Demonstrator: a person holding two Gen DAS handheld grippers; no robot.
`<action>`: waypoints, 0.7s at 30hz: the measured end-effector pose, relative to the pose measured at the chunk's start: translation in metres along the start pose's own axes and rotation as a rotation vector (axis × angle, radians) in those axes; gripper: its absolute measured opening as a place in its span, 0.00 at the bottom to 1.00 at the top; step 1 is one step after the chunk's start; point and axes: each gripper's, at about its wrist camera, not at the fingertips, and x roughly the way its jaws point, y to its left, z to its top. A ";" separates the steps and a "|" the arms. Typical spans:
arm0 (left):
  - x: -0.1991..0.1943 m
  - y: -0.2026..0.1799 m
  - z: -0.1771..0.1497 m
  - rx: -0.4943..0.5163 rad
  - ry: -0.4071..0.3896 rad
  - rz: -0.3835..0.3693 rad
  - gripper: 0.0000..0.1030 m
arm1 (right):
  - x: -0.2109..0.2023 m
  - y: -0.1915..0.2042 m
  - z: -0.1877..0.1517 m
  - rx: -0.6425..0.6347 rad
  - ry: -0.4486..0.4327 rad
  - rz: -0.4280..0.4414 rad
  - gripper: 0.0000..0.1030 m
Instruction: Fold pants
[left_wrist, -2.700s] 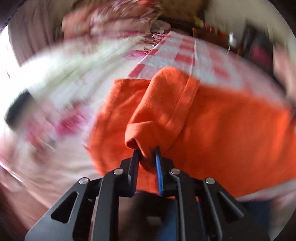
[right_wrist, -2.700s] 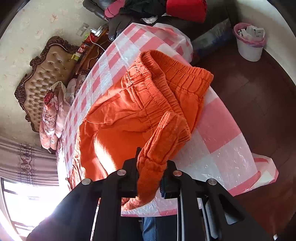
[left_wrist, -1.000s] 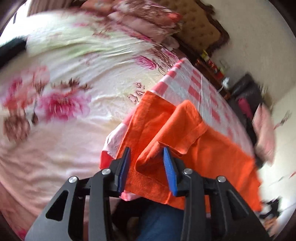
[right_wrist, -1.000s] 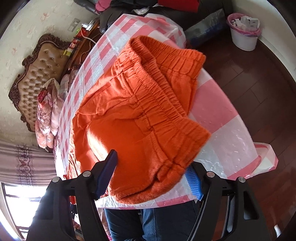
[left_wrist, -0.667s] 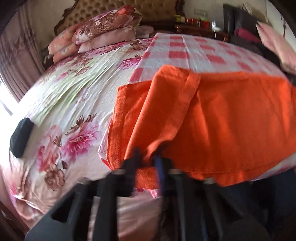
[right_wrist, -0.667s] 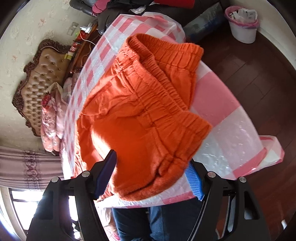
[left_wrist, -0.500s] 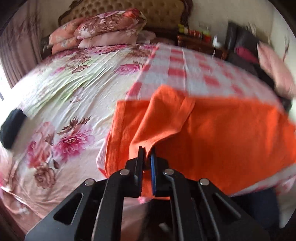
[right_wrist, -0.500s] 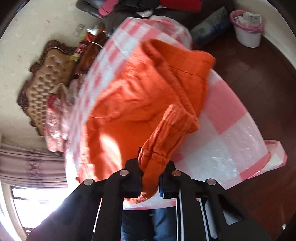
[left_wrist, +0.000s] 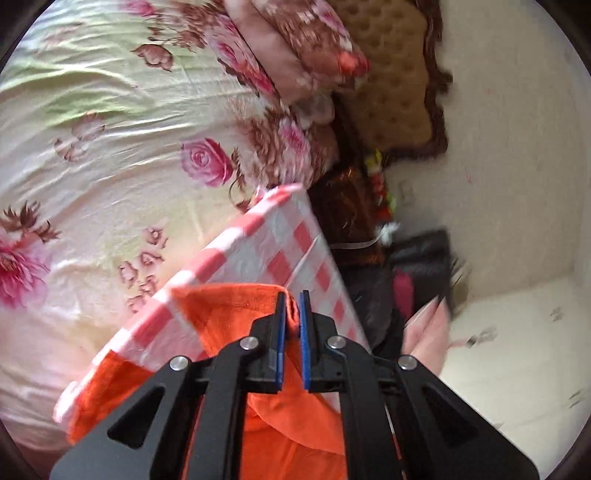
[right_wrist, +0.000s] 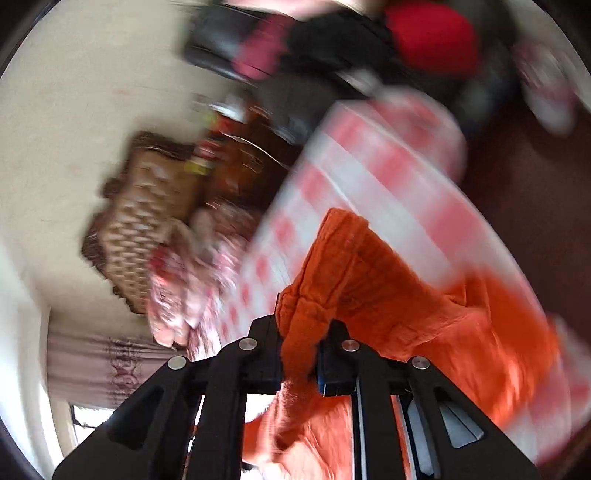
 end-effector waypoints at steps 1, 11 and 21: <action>-0.004 0.004 -0.006 -0.005 -0.011 -0.012 0.06 | -0.003 0.002 0.001 -0.060 -0.041 -0.021 0.14; -0.062 0.128 -0.139 -0.059 0.032 0.043 0.06 | -0.006 -0.127 -0.055 -0.083 0.128 -0.230 0.14; -0.084 0.148 -0.148 -0.040 0.013 0.065 0.06 | -0.032 -0.140 -0.071 -0.048 0.131 -0.210 0.13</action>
